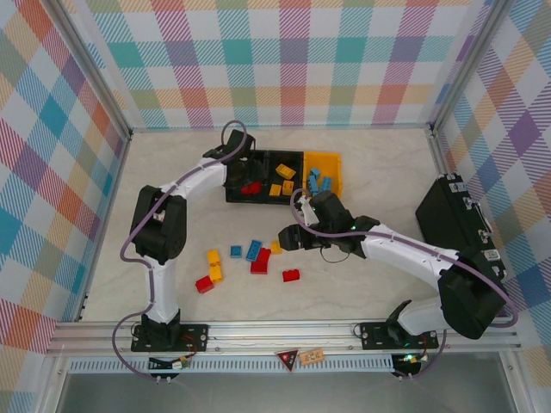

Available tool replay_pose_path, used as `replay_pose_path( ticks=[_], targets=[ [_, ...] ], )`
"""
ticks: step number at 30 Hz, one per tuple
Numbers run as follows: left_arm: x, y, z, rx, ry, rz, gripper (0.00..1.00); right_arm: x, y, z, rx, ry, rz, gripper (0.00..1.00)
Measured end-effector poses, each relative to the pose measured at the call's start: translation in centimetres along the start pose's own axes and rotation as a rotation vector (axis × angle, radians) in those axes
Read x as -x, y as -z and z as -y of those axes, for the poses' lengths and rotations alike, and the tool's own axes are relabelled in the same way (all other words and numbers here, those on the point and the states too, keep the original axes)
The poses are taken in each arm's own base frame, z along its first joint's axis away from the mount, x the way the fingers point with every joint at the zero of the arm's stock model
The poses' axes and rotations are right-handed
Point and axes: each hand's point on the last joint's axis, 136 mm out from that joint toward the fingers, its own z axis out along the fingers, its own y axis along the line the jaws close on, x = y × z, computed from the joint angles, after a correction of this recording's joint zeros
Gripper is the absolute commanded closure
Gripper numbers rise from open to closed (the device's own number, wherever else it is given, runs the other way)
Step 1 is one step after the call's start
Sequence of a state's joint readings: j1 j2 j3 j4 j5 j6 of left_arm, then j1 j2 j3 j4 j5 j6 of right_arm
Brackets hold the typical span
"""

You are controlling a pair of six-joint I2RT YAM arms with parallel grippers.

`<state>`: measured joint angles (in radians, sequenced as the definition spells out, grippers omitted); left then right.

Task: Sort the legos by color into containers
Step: Place the lego in the container, then pick up the lego from the middle-left of the table.

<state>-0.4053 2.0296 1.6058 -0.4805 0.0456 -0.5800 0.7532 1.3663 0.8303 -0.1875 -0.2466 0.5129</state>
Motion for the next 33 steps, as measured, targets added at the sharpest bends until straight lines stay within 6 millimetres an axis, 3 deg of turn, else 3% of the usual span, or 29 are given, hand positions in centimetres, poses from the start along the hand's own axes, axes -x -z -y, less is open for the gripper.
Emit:
replay_pose_path(
  ticks=[9, 17, 23, 33],
  targets=[
    [-0.2, 2.6, 0.1, -0.028, -0.005, 0.033, 0.44, 0.0, -0.2, 0.0, 0.001, 0.000, 0.000, 0.35],
    [-1.5, 7.5, -0.8, -0.041, -0.029, 0.053, 0.44, 0.0, -0.2, 0.0, 0.000, 0.001, -0.001, 0.35],
    [-5.2, 10.3, -4.2, 0.018, -0.046, 0.015, 0.44, -0.2, -0.1, 0.1, -0.005, 0.005, -0.010, 0.35],
    [-11.7, 12.8, -11.3, 0.174, -0.011, -0.048, 0.43, -0.2, -0.2, -0.1, 0.000, 0.025, -0.017, 0.35]
  ],
)
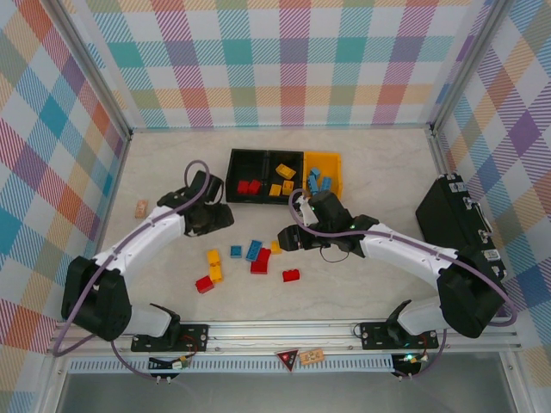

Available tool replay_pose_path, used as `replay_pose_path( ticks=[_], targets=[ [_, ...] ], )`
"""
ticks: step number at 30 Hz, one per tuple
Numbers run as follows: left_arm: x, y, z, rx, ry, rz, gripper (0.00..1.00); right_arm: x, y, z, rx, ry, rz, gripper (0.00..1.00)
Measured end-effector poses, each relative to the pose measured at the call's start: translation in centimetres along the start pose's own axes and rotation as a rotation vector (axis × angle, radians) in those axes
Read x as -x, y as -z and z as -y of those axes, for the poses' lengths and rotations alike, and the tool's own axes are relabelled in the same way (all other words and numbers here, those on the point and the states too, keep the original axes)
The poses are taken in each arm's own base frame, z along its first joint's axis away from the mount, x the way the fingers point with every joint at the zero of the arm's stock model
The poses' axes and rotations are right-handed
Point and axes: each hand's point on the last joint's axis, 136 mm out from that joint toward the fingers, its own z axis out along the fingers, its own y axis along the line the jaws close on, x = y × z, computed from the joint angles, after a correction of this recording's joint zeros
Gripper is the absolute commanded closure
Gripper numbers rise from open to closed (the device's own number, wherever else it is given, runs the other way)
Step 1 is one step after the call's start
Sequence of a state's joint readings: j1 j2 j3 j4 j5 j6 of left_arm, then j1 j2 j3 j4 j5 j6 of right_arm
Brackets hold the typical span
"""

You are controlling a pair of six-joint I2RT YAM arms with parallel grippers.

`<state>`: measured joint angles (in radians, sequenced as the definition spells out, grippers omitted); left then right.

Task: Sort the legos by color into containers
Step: Pick up the lego from the middle-left of the table.

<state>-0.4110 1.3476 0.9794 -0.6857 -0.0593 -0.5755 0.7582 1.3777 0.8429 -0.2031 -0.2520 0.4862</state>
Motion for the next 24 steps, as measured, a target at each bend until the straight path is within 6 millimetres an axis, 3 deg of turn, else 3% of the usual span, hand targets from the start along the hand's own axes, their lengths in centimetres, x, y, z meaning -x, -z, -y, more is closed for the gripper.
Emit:
replay_pose_path(
  ticks=[5, 8, 14, 20, 24],
  targets=[
    [-4.7, 0.1, -3.5, 0.086, 0.048, -0.050, 0.42, -0.3, -0.3, 0.0, 0.000, 0.000, -0.014, 0.35],
    [-6.9, 0.8, -4.7, 0.107, 0.075, -0.061, 0.37, -0.5, -0.6, 0.2, -0.004, -0.003, -0.024, 0.35],
    [-9.1, 2.8, -6.0, 0.115, 0.119, -0.058, 0.37, -0.6, -0.8, 0.2, -0.005, -0.004, -0.029, 0.35],
    [-11.7, 2.7, -7.8, 0.144, 0.139, -0.095, 0.32, -0.5, -0.9, 0.2, -0.001, -0.003, -0.027, 0.35],
    [-11.5, 2.6, -7.9, 0.149, 0.134, -0.076, 0.28, -0.5, -1.2, 0.2, 0.004, -0.002, -0.026, 0.35]
  ],
)
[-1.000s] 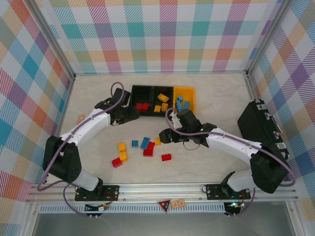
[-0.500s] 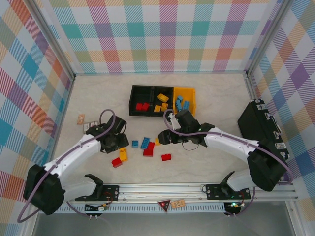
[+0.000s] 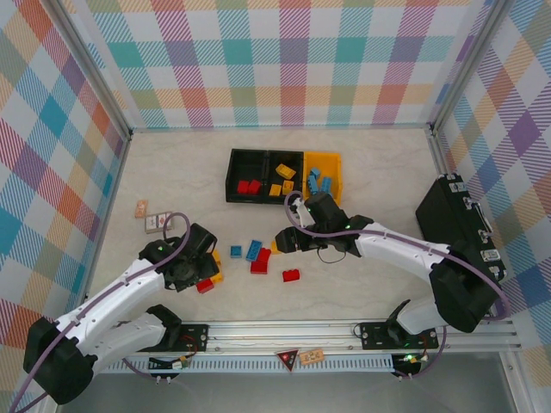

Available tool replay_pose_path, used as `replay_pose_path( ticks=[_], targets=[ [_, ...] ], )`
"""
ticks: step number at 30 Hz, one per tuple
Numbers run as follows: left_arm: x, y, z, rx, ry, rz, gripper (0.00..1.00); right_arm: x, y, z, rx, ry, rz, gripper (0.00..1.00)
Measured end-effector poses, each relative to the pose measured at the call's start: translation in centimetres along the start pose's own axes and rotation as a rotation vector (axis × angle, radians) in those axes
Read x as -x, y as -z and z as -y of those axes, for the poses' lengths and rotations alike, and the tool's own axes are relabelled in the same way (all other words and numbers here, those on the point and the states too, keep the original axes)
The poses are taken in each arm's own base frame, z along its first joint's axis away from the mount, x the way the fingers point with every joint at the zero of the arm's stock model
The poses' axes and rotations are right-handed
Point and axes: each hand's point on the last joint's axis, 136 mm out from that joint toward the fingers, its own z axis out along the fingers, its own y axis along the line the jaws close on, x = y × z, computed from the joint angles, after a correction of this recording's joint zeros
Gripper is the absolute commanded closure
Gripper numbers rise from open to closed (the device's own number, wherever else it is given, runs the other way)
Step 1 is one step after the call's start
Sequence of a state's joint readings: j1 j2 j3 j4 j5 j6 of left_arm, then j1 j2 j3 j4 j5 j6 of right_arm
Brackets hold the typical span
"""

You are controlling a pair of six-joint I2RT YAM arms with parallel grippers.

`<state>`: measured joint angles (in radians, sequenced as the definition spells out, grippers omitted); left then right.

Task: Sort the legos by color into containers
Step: Pick up the lego from the middle-left of the table.

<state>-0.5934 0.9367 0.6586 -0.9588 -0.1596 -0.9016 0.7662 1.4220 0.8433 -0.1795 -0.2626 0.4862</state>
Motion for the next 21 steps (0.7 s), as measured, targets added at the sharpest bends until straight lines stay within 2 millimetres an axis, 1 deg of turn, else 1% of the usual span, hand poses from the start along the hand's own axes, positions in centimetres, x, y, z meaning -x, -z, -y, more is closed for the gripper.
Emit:
replay_pose_path(
  ticks=[2, 6, 9, 11, 12, 15, 17, 19, 21],
  targets=[
    [0.4, 0.0, 0.3, 0.009, -0.009, 0.012, 0.27, -0.1, -0.1, 0.1, -0.001, -0.001, -0.002, 0.35],
    [1.8, -0.5, 2.0, 0.020, -0.041, 0.028, 0.26, -0.1, -0.1, 0.1, -0.002, -0.001, -0.003, 0.35],
    [2.5, -1.5, 3.5, 0.023, -0.074, 0.028, 0.26, 0.0, 0.0, 0.1, -0.003, -0.001, -0.001, 0.35],
    [2.8, -2.3, 4.1, 0.033, -0.090, 0.023, 0.27, 0.1, 0.1, 0.0, -0.004, 0.000, 0.004, 0.35],
    [3.0, -2.8, 4.3, 0.039, -0.097, 0.019, 0.29, 0.1, 0.2, 0.0, -0.006, 0.001, 0.006, 0.35],
    [3.3, -4.1, 4.7, 0.058, -0.111, 0.007, 0.38, 0.2, 0.4, 0.0, -0.009, 0.002, 0.012, 0.35],
    [3.5, -4.8, 4.9, 0.062, -0.119, 0.005, 0.47, 0.2, 0.6, 0.0, -0.012, 0.003, 0.015, 0.35],
    [3.7, -5.4, 5.0, 0.069, -0.127, 0.003, 0.53, 0.2, 0.7, 0.0, -0.014, 0.003, 0.016, 0.35],
    [3.7, -6.0, 5.1, 0.078, -0.139, -0.002, 0.56, 0.1, 0.7, 0.0, -0.015, 0.002, 0.015, 0.35]
  ],
)
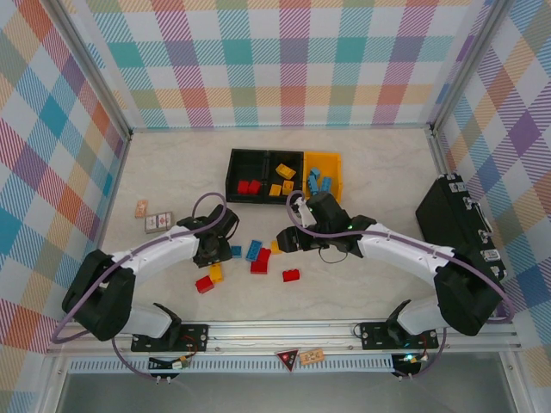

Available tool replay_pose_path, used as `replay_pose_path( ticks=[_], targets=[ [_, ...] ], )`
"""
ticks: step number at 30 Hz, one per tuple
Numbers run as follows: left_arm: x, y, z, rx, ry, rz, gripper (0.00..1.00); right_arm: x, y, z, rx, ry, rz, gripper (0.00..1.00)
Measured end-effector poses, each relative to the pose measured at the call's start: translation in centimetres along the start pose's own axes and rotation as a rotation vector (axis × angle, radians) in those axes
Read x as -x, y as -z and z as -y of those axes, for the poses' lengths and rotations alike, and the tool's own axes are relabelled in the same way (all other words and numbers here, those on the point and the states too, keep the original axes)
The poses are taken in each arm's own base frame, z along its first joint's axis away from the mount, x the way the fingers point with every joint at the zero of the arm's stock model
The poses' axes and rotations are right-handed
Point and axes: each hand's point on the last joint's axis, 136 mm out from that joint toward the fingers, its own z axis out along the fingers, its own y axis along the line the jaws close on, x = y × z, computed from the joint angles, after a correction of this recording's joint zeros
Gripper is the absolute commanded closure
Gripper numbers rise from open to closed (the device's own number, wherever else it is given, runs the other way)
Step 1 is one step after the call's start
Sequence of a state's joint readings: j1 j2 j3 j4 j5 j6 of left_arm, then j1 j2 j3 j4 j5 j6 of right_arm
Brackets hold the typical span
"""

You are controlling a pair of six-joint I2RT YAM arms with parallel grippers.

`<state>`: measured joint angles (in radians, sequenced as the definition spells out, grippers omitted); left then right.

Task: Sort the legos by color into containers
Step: Pick up the lego from the middle-left of the table.

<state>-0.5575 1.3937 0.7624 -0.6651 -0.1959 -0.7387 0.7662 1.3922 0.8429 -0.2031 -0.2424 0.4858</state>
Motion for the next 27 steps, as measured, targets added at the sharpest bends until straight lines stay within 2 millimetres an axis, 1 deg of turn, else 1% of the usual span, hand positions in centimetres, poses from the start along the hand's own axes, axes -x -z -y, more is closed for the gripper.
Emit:
replay_pose_path(
  ticks=[2, 4, 7, 11, 13, 17, 21, 24, 27],
  targets=[
    [0.0, -0.5, 0.1, 0.007, -0.010, -0.005, 0.58, 0.0, 0.0, 0.0, -0.001, 0.000, -0.001, 0.35],
    [0.0, -0.8, 0.2, 0.012, -0.017, -0.009, 0.65, 0.0, 0.0, 0.0, -0.003, 0.000, 0.001, 0.35],
    [0.2, -0.8, 0.3, 0.013, -0.031, -0.001, 0.70, 0.1, 0.2, 0.0, -0.005, 0.001, 0.006, 0.35],
    [0.8, -0.6, 0.8, 0.003, -0.044, 0.010, 0.73, 0.1, 0.7, 0.0, -0.010, 0.005, 0.021, 0.35],
    [1.5, -0.1, 1.4, -0.012, -0.048, 0.023, 0.74, 0.1, 1.0, 0.0, -0.015, 0.006, 0.028, 0.35],
    [3.7, 1.5, 3.6, -0.062, -0.059, 0.063, 0.75, 0.5, 2.0, 0.3, -0.035, 0.003, 0.055, 0.35],
    [5.7, 3.0, 6.2, -0.122, -0.073, 0.091, 0.75, 0.8, 3.0, 1.3, -0.075, -0.028, 0.076, 0.34],
    [6.8, 3.7, 8.4, -0.161, -0.092, 0.102, 0.75, 1.1, 3.7, 2.7, -0.124, -0.074, 0.094, 0.34],
    [7.5, 4.3, 11.1, -0.202, -0.126, 0.105, 0.75, 1.4, 4.5, 4.4, -0.180, -0.127, 0.112, 0.34]
  ],
)
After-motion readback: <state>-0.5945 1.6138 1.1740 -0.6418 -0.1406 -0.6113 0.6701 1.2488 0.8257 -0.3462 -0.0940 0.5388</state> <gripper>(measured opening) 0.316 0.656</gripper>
